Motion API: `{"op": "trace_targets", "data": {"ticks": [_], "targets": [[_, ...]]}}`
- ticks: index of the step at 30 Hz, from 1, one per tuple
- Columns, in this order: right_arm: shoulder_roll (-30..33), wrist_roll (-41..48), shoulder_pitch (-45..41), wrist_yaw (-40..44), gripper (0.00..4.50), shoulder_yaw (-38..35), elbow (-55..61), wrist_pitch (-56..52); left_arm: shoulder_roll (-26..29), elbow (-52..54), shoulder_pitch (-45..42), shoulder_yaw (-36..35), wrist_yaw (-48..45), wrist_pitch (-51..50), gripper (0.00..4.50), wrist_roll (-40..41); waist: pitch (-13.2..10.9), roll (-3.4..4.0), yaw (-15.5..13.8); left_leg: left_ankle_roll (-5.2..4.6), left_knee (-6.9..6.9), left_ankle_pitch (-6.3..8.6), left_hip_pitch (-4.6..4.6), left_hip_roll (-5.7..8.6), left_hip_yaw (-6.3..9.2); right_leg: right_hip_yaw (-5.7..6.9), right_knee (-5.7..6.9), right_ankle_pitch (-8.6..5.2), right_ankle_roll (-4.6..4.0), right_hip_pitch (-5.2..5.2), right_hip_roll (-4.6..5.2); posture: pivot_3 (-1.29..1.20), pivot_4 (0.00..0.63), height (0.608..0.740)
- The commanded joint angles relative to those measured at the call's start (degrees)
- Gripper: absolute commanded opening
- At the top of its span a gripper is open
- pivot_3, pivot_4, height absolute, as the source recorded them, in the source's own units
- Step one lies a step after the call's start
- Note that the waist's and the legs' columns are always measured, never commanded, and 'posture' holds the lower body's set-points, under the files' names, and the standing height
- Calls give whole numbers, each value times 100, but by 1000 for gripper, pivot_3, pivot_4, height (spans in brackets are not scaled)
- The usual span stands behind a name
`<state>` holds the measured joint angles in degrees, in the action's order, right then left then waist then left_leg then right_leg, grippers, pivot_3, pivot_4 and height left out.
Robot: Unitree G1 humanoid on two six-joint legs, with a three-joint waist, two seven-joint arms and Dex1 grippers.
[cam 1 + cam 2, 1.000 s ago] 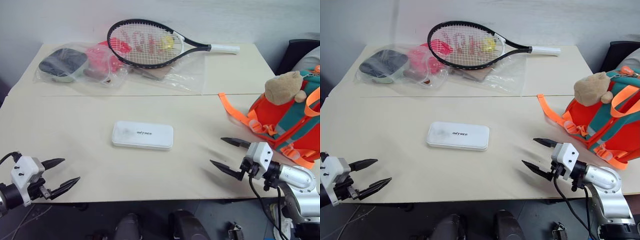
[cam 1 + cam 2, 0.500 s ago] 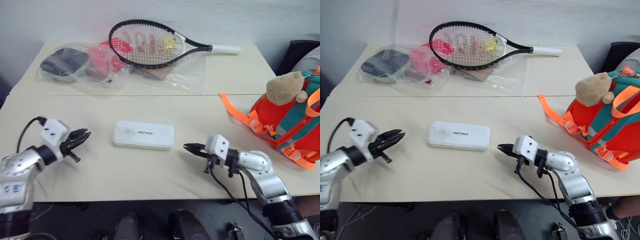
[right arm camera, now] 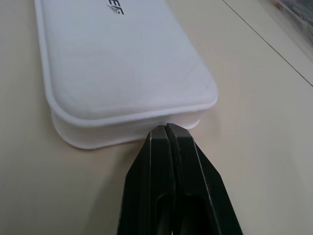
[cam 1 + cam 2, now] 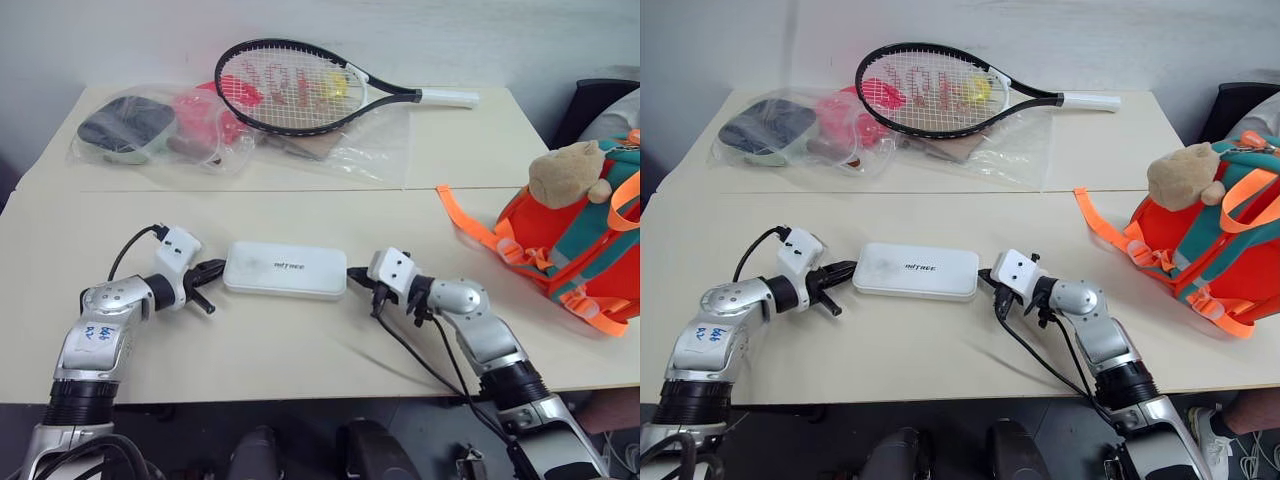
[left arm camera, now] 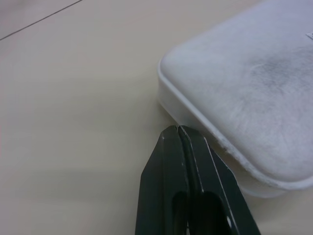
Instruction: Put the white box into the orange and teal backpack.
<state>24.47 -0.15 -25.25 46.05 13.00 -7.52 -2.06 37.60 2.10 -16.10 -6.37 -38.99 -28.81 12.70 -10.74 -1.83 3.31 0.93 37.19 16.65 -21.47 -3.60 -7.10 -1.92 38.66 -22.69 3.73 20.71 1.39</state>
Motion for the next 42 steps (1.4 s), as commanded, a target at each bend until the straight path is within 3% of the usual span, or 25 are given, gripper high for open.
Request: {"op": "trace_targets", "data": {"ticks": [1, 8, 14, 17, 19, 22, 24, 33, 42], "targets": [[164, 319, 178, 290, 0, -91, 701, -229, 46, 673, 261, 311, -325, -222, 42, 180, 0, 0, -5, 0, -2, 0, 0, 0, 0, 0, -1, 0, 0, 0, 0, 0, 150, 740], [727, 510, 831, 487, 0, -391, 1595, -772, 92, 1560, 832, 384, -428, -608, 42, 376, 0, 0, -15, -1, -3, 1, 1, 1, 4, 2, -9, 0, 0, -6, 0, 0, 150, 740], [1060, 499, 1136, 451, 0, -667, 1683, -838, 179, 1654, 1168, -419, -311, -1156, 42, 853, 0, 0, 2, -1, -6, 1, 5, 1, 5, 1, -14, 0, 0, -11, 0, 0, 150, 740], [1105, 521, 1078, 459, 0, -688, 1580, -778, 342, 1278, 914, -1163, -160, -2894, 608, 1595, 0, 0, -4, 1, -8, 0, 5, 0, 6, 2, -13, -1, -1, -8, -3, 0, 150, 740], [1105, 534, 1020, 501, 0, -658, 1517, -714, 528, 891, 617, -1428, -295, -4198, 1246, 2148, 0, 0, -6, 1, -6, -1, 6, 0, 13, 6, -10, -1, -1, -9, -3, 0, 150, 740], [1088, 501, 867, 629, 0, -554, 1314, -522, 1089, 227, 142, -1236, -732, -5798, 2150, 2685, 0, 0, 2, 2, -6, -2, 8, 2, 14, 7, -10, -1, -1, -12, -3, 0, 150, 740], [1045, 479, 735, 732, 0, -461, 1146, -372, 1105, -278, -304, -1124, -757, -6272, 2716, 2920, -2, 4, 16, 3, -7, -1, 10, 3, 13, 6, -11, -1, -1, -12, -3, 0, 150, 740], [852, 410, 491, 769, 0, -271, 918, -94, 338, -2295, -1855, -260, 390, -6369, 2716, 3814, -4, 6, -143, -2, 11, -1, 12, 11, 15, 7, 0, -1, -1, -16, 7, 0, 150, 740], [662, 317, 463, 630, 0, -129, 1007, -161, 68, -2716, -2034, -29, 1547, -6369, 2716, 5762, -3, 6, -155, -2, 13, -1, 11, 10, 17, 8, 6, -1, -1, -14, 8, 0, 150, 740]]}}
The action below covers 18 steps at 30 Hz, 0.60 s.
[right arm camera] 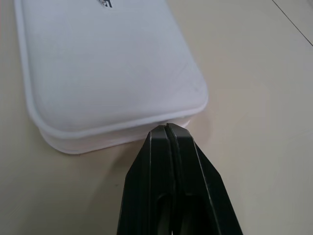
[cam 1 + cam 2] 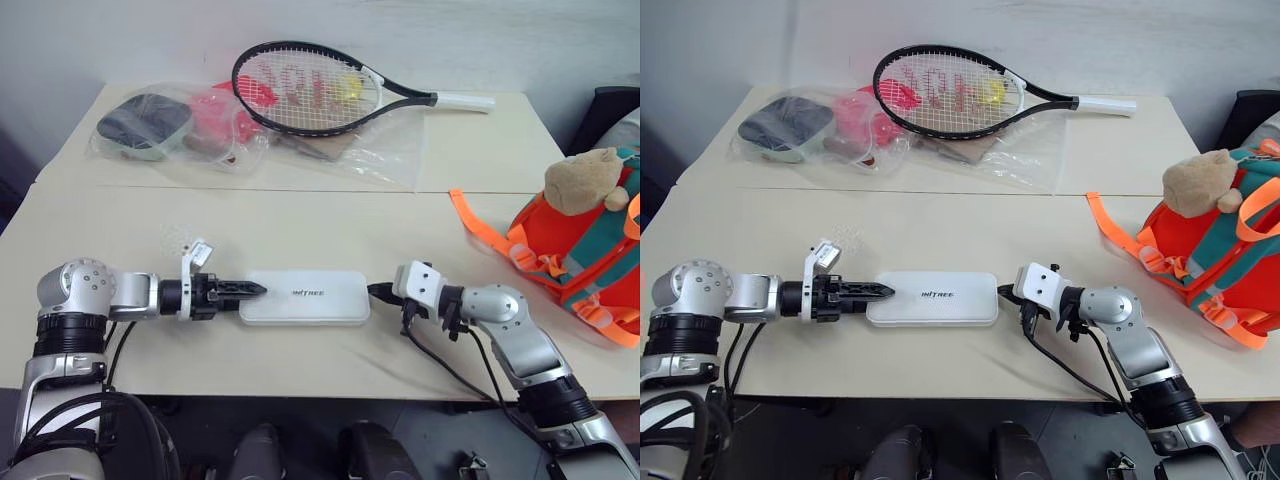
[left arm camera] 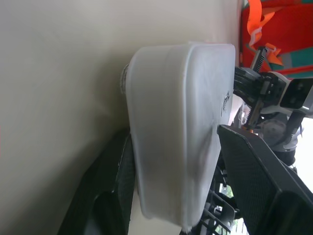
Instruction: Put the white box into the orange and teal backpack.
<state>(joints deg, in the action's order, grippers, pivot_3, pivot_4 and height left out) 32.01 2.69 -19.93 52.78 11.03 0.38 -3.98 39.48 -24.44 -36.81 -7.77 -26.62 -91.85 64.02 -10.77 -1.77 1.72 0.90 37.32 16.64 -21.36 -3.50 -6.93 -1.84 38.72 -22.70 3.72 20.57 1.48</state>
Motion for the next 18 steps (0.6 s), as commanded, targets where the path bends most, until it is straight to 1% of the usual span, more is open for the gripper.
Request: {"op": "trace_targets", "data": {"ticks": [1, 2, 5, 8, 9, 10, 12, 14, 15, 16, 17, 18], "targets": [[-108, 18, -75, -53, 0, 73, 207, 34, -166, -90, 39, 79, 456, -65, 2716, 798, 0, 0, 8, 0, 2, 0, -1, 0, 0, 0, 1, 0, 0, 1, 0, 0, 150, 740], [-119, 6, -79, -60, 0, 76, 202, 33, -191, -113, 44, 59, 597, -65, 2716, 946, 0, 0, 9, 0, 3, 0, -2, -1, 0, 0, 1, 0, 0, 2, -1, 0, 150, 740], [-64, 7, -21, -52, 0, 1, 144, 81, -191, 12, 111, 16, 893, -65, 2127, 1368, 0, -1, 12, 0, 5, 0, -2, -1, 0, 0, 2, 0, 0, 1, -1, 0, 150, 740], [68, 23, 73, -68, 0, -163, 115, 107, -70, 149, 187, -74, 1070, -65, 1454, 1703, 0, -1, 9, 0, 7, 0, -2, -1, 2, 2, 2, 0, 0, 0, -1, 0, 150, 740], [116, 58, 122, -75, 0, -241, 125, 108, -39, 219, 214, -136, 1110, -65, 1316, 1809, 0, -1, 12, 0, 7, 0, -2, -1, 2, 2, 1, 0, 0, -1, -1, 0, 150, 740], [146, 84, 156, -81, 0, -290, 136, 108, -22, 265, 236, -179, 1159, -65, 1316, 1898, 0, -1, 11, 0, 7, 0, -2, -1, 2, 2, 0, 0, 0, -1, -1, 0, 150, 740], [243, 641, 463, -14, 0, -793, 365, -165, 100, 601, 356, -316, 1127, -65, 1316, 2227, 0, -1, 3, 0, 5, 0, -5, -1, 2, 2, -2, 0, 0, 0, -2, 0, 150, 740], [301, 1146, 831, -134, 374, -1381, 669, -599, 140, 1182, 541, -632, 931, -24, 1295, 2412, 0, -1, 5, 1, -1, 0, -10, -1, 4, 3, -10, 0, 0, 2, -2, 0, 150, 740], [381, 1311, 1098, -103, 607, -1651, 851, -589, 122, 1480, 653, -824, 815, 139, 1281, 2443, 0, -1, 4, 1, -4, 0, -12, -1, 4, 3, -13, 0, 0, 2, -2, 0, 150, 740], [443, 1465, 1387, -103, 870, -1921, 1044, -632, 137, 1927, 817, -947, 508, 420, 1281, 2285, 0, -1, -7, 1, -5, 0, -13, -1, 4, 3, -17, 0, 0, 2, -2, 0, 150, 740], [460, 1768, 1745, -54, 1240, -2252, 1287, -692, 148, 2366, 997, -1024, 105, 804, 1281, 2037, 0, -1, -10, 1, -7, 0, -15, -1, 5, 4, -22, 0, 0, 2, -3, 0, 150, 740], [398, 2043, 2112, -132, 1551, -2640, 1535, -747, 246, 2840, 1199, -954, -429, 1368, 1281, 1546, 0, -1, -13, 2, -10, 0, -15, -1, 6, 5, -25, 0, 0, 1, -4, 0, 150, 740]]}}
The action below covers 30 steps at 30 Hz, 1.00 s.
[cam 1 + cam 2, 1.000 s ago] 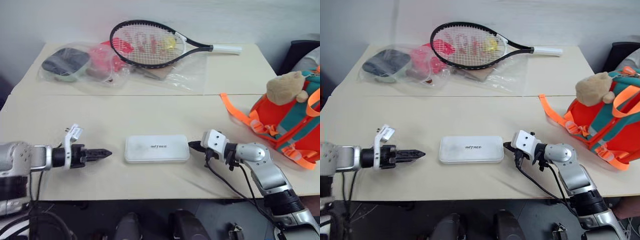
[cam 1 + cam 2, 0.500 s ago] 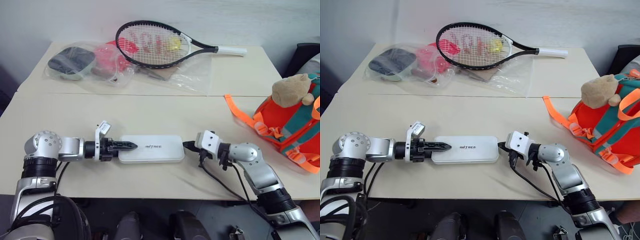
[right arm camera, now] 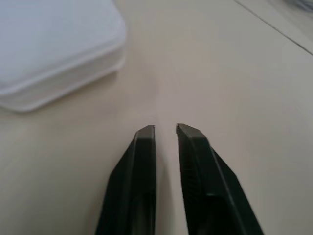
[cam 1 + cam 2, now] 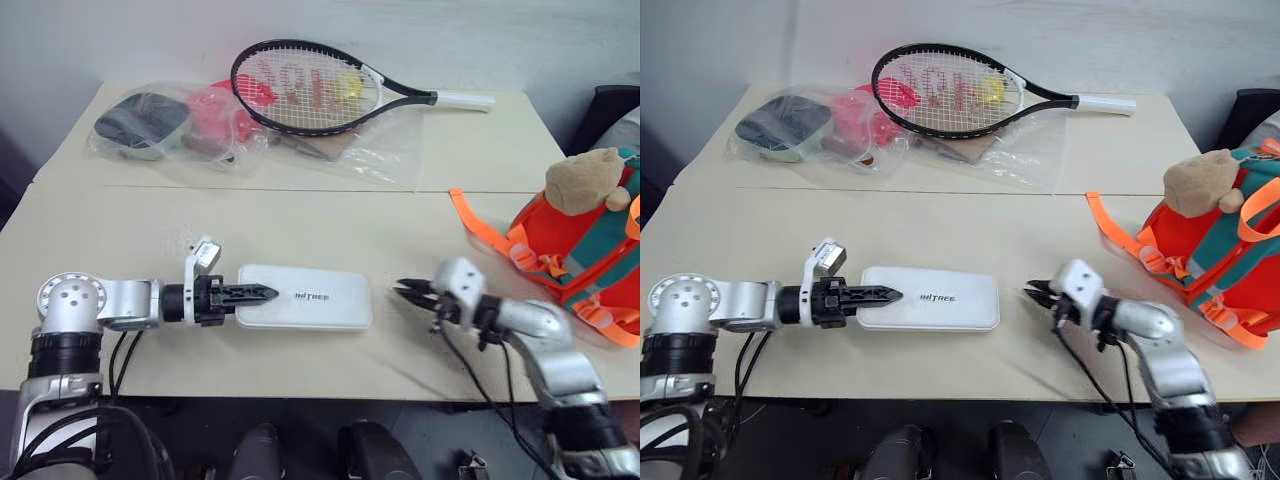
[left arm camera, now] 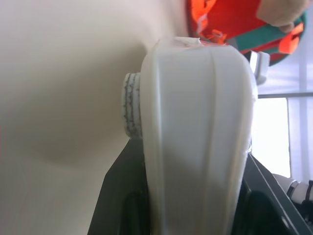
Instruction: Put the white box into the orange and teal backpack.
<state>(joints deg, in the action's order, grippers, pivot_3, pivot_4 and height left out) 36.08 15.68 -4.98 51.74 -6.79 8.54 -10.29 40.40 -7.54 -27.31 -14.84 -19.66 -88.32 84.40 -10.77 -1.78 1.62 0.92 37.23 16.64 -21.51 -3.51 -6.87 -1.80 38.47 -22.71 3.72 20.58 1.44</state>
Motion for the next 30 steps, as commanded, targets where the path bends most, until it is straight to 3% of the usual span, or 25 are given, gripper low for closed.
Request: {"op": "trace_targets", "data": {"ticks": [1, 6, 9, 13, 18, 22, 27, 30], "targets": [[-91, 1033, 949, -130, 1925, -1219, 951, -241, 249, 1493, 436, -141, -1625, 1514, 1281, -926, 0, 0, -2, 3, -4, -1, 0, 0, 1, 1, -7, 0, 0, -1, -2, 0, 150, 740], [-460, 1627, 2164, -699, 3611, -2455, 1694, -390, 354, 2130, 1212, 352, -3116, 3874, 1281, -2789, 5, 21, 30, 12, -24, -7, 21, -2, -20, -10, -49, 0, -1, -29, -14, 0, 150, 740], [-808, 1817, 2602, -1142, 4462, -3115, 1739, -281, 200, 2030, 1359, 401, -3312, 4338, 1281, -3139, 5, 21, 17, 12, -31, -6, 25, -3, -18, -11, -57, 0, -1, -34, -16, 0, 150, 740], [-826, 1723, 3071, -964, 4462, -3593, 1379, 109, 229, 1984, 1562, 517, -3609, 4687, 1281, -3578, 5, 21, 21, 1, -33, 4, 21, -3, -18, -15, -63, 0, -1, -33, -14, 0, 150, 740], [-421, 1621, 2610, -1140, 4462, -3930, 572, 323, 321, 2001, 1833, 369, -3748, 4680, 1281, -3670, 5, 21, 96, -7, -35, 13, 22, -3, -23, -21, -66, 0, -1, -33, -12, 0, 150, 740], [6, 1689, 1302, -1328, 4462, -3583, -131, 238, 245, 1967, 1786, 247, -3645, 4684, 1281, -3665, 2, 26, 183, -11, -30, 13, 24, -4, -24, -21, -60, 1, 0, -34, -10, 0, 150, 740], [321, 1678, 176, -824, 4462, -2831, -981, -4, 194, 1975, 1705, 62, -3546, 4601, 1281, -3544, 1, 27, 155, -4, -35, 7, 21, -6, -22, -20, -50, 1, 0, -20, -17, 0, 150, 740], [467, 1524, -265, -710, 3578, -2558, -1411, 79, 199, 1938, 1690, -183, -3446, 4551, 1281, -3466, 1, 28, 140, -3, -33, 7, 0, -9, -19, -19, -54, 1, 1, -3, -19, 0, 150, 740]]}}
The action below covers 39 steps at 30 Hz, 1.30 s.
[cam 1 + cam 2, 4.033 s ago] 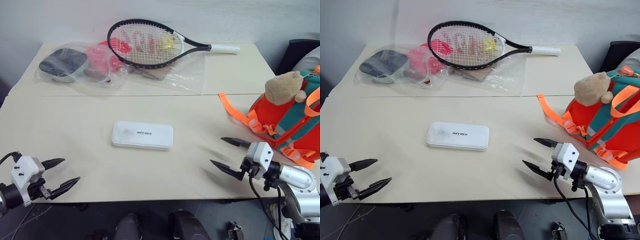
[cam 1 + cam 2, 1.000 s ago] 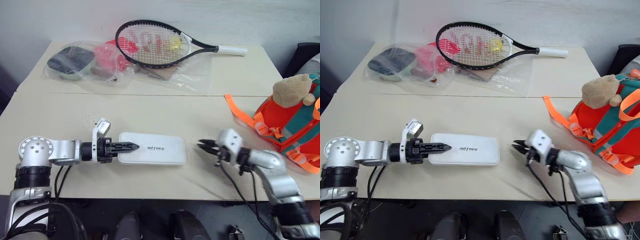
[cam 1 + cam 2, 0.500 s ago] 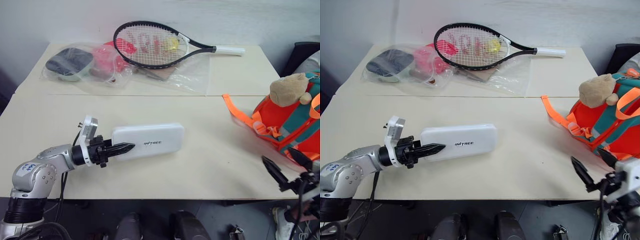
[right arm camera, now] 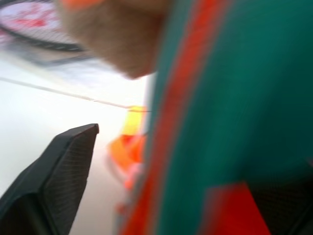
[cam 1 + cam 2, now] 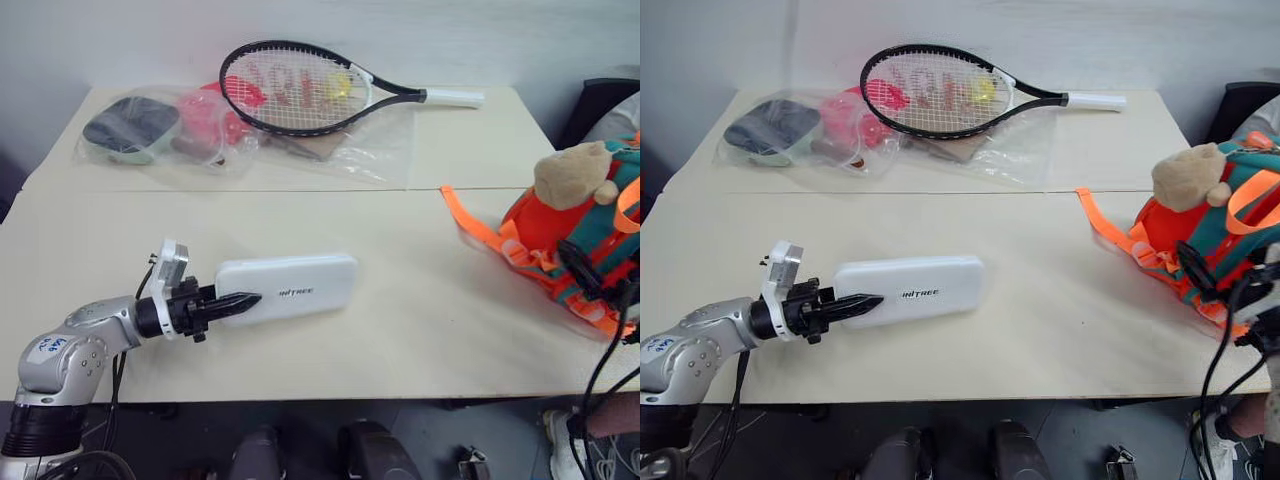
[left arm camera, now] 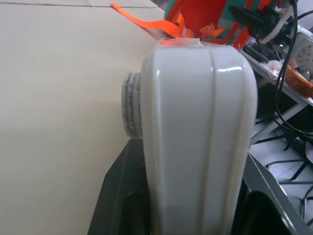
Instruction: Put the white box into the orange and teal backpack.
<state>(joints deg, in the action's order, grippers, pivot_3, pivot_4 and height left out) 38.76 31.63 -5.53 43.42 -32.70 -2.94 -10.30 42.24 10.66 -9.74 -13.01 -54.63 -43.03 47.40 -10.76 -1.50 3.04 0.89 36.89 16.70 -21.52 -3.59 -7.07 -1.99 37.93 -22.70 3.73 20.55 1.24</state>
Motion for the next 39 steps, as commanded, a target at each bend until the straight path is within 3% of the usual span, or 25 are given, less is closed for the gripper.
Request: {"op": "trace_targets", "data": {"ticks": [1, 5, 9, 11, 21, 23, 26, 31, 35, 39], "targets": [[248, -117, -342, 189, 3216, 78, -449, 168, 8, 109, -68, -474, 102, -16, 1281, 282, 0, 0, 3, -3, 2, 2, -6, 0, 0, 0, -1, 0, 0, 2, 1, 0, 150, 740], [318, -103, -811, 500, 1793, 274, -860, 313, -131, -1, -55, -862, 350, -87, 1281, 454, -1, 1, 15, -17, 20, 14, -10, 2, -4, 0, -6, 2, 5, -2, 10, 0, 150, 740], [170, 345, -1034, 880, 377, 666, -234, -197, -194, -284, -99, -1280, 538, -180, 1281, 614, -2, 3, 62, -10, 20, 6, -2, 0, -4, 0, 6, 2, 5, -3, 8, 0, 150, 740], [73, 656, -1095, 961, 8, 896, 255, -574, -167, -437, -138, -1415, 587, -194, 1281, 631, -2, 3, 91, 0, 18, -3, 0, -8, -2, 1, 12, 2, 5, -1, -1, 0, 150, 740], [-904, 2621, -1389, 459, 8, 2787, 3435, -2513, -144, -1064, -310, -1711, 1106, -327, 1281, 443, -4, 1, 174, 14, 2, -6, -13, -13, 7, 6, 29, 2, 5, 25, -2, 0, 150, 740], [-894, 2967, -1433, 392, 8, 2876, 3631, -2745, -145, -1092, -307, -1741, 1160, -293, 1281, 420, -2, -4, 162, 11, 7, -4, -29, -12, 8, 9, 29, 2, 5, 38, 1, 0, 150, 740], [-317, 3578, -1356, 700, 8, 2717, 3825, -3248, -64, -1028, -201, -1859, 1119, -338, 1281, 472, -3, -17, 114, -4, 35, -2, -88, -3, 14, 16, 57, 2, 5, 93, 18, 0, 150, 740], [434, 3151, -1025, 1166, 8, 2351, 3320, -3161, 95, -495, 91, -2200, 971, -156, 1281, 554, -1, -45, 24, -16, 38, 4, -88, 1, 16, 16, 43, 2, 5, 88, 23, 0, 150, 740], [608, 2511, -1042, 1355, 8, 2263, 2634, -2817, 322, 236, 98, -2871, 975, -677, 1281, 1643, -5, -56, 12, -16, 37, 0, -88, 1, 17, 19, 43, 2, 5, 85, 23, 0, 150, 740], [573, 2356, -1125, 1592, 8, 2374, 2452, -2755, 487, 738, -253, -2754, 1196, -904, 1281, 2280, -8, -53, -4, -13, 38, -3, -85, 2, 18, 18, 53, 2, 5, 84, 23, 0, 150, 740]]}}
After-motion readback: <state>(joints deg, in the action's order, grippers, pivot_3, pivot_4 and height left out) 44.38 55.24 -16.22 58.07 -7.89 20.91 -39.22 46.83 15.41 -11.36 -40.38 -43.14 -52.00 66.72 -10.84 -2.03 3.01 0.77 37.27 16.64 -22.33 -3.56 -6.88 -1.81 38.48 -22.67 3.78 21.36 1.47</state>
